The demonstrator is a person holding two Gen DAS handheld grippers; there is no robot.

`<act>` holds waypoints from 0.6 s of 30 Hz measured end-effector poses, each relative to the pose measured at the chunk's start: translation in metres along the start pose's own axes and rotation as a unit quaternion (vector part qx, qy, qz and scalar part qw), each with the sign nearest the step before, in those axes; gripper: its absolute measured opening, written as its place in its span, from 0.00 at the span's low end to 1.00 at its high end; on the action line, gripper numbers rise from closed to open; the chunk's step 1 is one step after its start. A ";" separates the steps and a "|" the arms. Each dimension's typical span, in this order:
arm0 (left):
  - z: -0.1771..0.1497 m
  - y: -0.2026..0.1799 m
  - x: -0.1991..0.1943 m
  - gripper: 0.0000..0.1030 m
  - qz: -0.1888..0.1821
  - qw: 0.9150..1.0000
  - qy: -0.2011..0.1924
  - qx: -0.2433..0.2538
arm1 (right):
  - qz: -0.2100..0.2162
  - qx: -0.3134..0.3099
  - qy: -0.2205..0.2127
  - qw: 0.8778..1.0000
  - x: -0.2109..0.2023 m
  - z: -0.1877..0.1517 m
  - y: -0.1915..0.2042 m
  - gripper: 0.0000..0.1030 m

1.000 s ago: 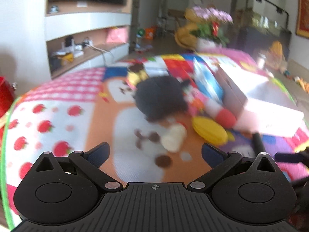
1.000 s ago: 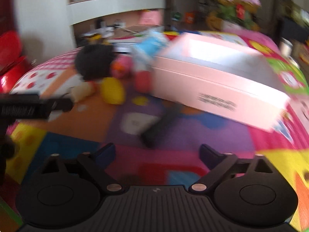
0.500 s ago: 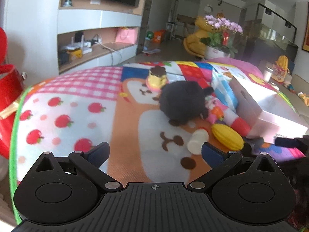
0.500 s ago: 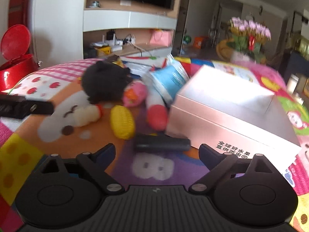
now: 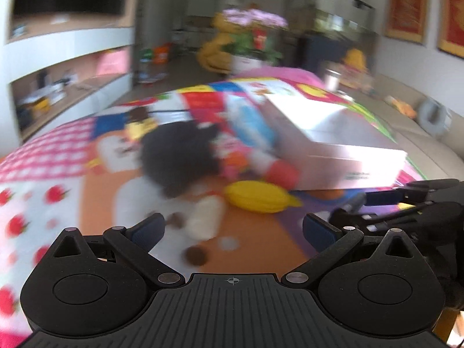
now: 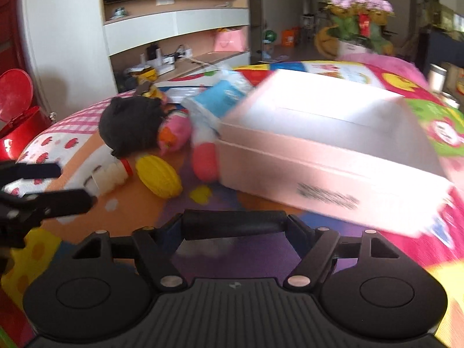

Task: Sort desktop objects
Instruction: 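Grasp the black cylinder with the right tool while the left tool grasps the yellow corn toy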

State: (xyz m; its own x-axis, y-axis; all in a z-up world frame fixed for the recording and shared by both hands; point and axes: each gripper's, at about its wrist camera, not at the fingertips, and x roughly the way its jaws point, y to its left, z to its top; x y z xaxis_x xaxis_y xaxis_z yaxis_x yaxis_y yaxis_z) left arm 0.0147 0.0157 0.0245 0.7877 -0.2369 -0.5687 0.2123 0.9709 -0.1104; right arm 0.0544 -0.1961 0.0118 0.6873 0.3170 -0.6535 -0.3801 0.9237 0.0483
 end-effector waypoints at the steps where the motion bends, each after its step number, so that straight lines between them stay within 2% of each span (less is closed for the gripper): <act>1: 0.003 -0.006 0.007 1.00 -0.002 1.000 0.001 0.013 | -0.012 0.004 -0.001 1.000 -0.009 -0.006 -0.005 0.73; 4: 0.011 -0.016 0.029 0.99 0.004 0.999 0.001 0.042 | -0.043 0.010 -0.006 0.999 -0.032 -0.021 -0.017 0.73; 7: 0.018 -0.022 0.049 0.83 -0.001 0.998 0.018 0.063 | -0.056 0.018 -0.011 0.998 -0.051 -0.031 -0.027 0.73; 8: 0.019 -0.024 0.054 0.83 0.001 0.997 0.022 0.072 | -0.059 0.020 -0.012 0.998 -0.055 -0.034 -0.029 0.73; 13: 0.021 -0.033 0.075 0.83 0.023 0.994 0.043 0.099 | -0.062 0.028 -0.015 0.998 -0.063 -0.043 -0.032 0.73; 15: 0.018 -0.034 0.078 0.79 0.023 0.993 0.049 0.102 | -0.058 0.031 -0.014 0.998 -0.064 -0.045 -0.032 0.73; 17: 0.015 -0.037 0.075 0.70 0.018 0.993 0.047 0.105 | -0.053 0.030 -0.014 0.998 -0.065 -0.046 -0.030 0.73; 18: 0.014 -0.038 0.073 0.70 0.018 0.993 0.047 0.108 | -0.051 0.029 -0.014 0.998 -0.065 -0.045 -0.027 0.73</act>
State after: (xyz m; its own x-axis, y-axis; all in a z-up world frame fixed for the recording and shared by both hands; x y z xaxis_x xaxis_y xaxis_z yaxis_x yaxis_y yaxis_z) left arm 0.0724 -0.0393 -0.0011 0.7422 -0.1882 -0.6433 0.3124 0.9463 0.0836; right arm -0.0076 -0.2517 0.0184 0.7383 0.2250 -0.6358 -0.2712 0.9622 0.0257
